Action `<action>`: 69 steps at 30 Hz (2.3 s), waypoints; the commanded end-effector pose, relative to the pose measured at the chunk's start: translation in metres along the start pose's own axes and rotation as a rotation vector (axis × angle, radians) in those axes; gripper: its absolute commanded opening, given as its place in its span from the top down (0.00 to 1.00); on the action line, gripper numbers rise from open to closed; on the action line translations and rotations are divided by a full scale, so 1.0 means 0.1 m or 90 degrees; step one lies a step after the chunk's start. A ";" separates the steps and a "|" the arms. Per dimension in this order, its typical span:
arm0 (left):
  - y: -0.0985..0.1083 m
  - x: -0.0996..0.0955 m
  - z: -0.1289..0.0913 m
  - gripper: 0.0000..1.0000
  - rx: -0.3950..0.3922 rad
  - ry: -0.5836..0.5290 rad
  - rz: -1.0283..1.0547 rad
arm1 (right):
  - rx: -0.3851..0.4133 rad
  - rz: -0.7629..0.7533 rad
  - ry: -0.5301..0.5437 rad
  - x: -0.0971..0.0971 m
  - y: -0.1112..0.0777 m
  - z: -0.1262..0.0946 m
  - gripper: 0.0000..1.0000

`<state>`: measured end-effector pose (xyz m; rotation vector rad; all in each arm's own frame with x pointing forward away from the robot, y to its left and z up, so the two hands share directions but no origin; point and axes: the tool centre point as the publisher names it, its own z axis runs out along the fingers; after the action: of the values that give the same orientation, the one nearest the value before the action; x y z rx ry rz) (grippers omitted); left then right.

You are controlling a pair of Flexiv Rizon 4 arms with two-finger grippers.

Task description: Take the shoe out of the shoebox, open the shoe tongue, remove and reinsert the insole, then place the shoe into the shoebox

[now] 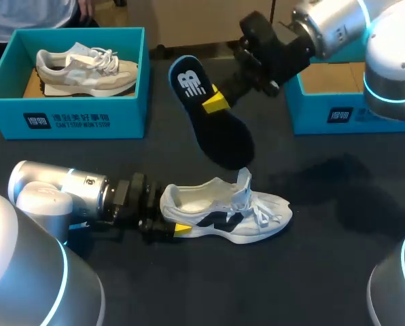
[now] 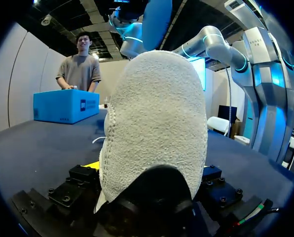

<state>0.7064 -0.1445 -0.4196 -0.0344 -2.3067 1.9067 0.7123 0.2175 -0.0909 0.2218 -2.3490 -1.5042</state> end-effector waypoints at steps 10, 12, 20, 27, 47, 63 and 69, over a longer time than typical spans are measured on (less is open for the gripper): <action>0.00 0.00 0.01 1.00 0.000 0.000 0.000 | -0.122 0.154 -0.092 0.52 0.19 -0.45 1.00; 0.00 0.00 0.01 1.00 0.000 0.000 0.000 | -0.138 0.180 -0.087 0.60 0.22 -0.51 1.00; 0.00 0.00 0.01 1.00 0.000 0.000 0.000 | -0.138 0.180 -0.087 0.60 0.22 -0.51 1.00; 0.00 0.00 0.01 1.00 0.000 0.000 0.000 | -0.154 0.189 -0.106 0.61 0.25 -0.52 1.00; 0.00 0.00 0.01 1.00 0.000 0.000 0.000 | -0.170 0.204 -0.102 1.03 0.63 -0.56 1.00; 0.00 0.00 0.01 1.00 0.000 0.000 0.000 | -0.204 0.192 -0.120 1.23 0.62 -0.63 1.00; 0.00 0.00 0.01 1.00 0.000 0.000 0.000 | -0.209 0.189 -0.127 1.26 0.60 -0.64 1.00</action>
<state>0.7064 -0.1445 -0.4196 -0.0344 -2.3068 1.9067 0.6268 0.1518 0.0152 -0.3455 -2.1105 -1.7812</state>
